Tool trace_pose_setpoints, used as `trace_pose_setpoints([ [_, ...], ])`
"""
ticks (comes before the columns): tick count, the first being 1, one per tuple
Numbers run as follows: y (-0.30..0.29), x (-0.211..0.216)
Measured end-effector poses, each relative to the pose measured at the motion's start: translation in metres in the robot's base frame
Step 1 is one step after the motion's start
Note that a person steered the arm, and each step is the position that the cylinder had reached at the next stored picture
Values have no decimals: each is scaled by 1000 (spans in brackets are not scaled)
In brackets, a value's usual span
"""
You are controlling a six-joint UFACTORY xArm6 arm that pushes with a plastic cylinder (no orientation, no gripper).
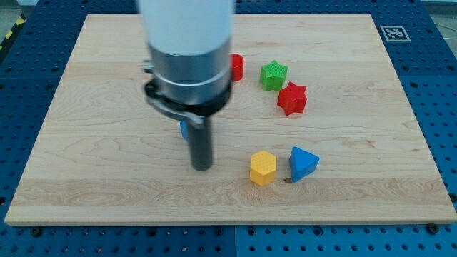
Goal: Move the blue cube top diagonally to the yellow hexagon
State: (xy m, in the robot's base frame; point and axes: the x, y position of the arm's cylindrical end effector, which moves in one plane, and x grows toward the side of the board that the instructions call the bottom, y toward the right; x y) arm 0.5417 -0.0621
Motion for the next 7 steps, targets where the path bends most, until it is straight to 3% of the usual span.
trace_pose_setpoints([
  [2, -66, -46],
  [4, -44, -71],
  [7, 0, -59],
])
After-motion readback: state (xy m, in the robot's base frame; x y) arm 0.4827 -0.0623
